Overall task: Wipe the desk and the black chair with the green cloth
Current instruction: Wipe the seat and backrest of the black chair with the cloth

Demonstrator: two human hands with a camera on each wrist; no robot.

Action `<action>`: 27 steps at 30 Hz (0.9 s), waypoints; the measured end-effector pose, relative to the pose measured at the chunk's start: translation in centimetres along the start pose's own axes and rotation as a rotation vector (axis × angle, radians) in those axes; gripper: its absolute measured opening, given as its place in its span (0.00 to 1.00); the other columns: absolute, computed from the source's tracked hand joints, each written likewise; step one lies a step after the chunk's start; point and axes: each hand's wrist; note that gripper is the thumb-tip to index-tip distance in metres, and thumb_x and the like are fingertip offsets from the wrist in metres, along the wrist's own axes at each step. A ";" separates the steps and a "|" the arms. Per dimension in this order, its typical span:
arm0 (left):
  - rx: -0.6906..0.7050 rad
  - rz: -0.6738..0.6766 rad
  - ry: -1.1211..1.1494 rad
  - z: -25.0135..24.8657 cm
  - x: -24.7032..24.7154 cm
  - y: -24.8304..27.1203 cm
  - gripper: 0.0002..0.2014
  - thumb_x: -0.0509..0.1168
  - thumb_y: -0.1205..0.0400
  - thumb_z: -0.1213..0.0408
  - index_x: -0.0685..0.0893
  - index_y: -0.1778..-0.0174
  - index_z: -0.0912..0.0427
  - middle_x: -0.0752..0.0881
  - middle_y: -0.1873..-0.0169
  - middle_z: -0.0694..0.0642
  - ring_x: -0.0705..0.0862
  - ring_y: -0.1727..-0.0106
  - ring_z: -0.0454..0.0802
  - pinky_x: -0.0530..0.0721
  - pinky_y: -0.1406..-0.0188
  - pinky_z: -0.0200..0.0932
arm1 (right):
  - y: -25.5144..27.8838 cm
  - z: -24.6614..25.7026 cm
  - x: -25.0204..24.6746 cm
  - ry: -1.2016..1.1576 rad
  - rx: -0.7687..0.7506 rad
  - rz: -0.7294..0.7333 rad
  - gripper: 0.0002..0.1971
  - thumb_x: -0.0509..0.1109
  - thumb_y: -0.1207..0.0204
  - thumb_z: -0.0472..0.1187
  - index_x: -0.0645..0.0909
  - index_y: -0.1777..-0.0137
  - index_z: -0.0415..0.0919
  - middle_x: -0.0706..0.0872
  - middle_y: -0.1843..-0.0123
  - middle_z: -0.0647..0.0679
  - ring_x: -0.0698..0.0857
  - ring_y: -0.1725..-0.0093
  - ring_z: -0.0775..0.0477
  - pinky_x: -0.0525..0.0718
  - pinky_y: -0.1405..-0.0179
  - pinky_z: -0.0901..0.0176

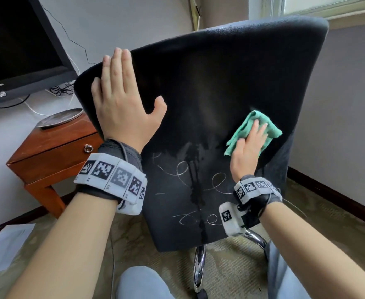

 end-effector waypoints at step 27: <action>0.015 -0.002 -0.022 -0.1 0.0 0.1 0.40 0.55 0.23 0.47 0.56 0.18 0.63 0.60 0.19 0.60 0.57 0.18 0.57 0.57 0.23 0.57 | -2.7 1.7 -1.8 0.198 -0.342 0.121 0.30 0.52 0.20 0.37 0.54 0.17 0.44 0.52 0.15 0.43 0.48 0.17 0.38 0.45 0.22 0.58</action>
Point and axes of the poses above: each hand's wrist, its own y-axis away from the middle knuckle, its own x-axis out of the palm, z = x × y
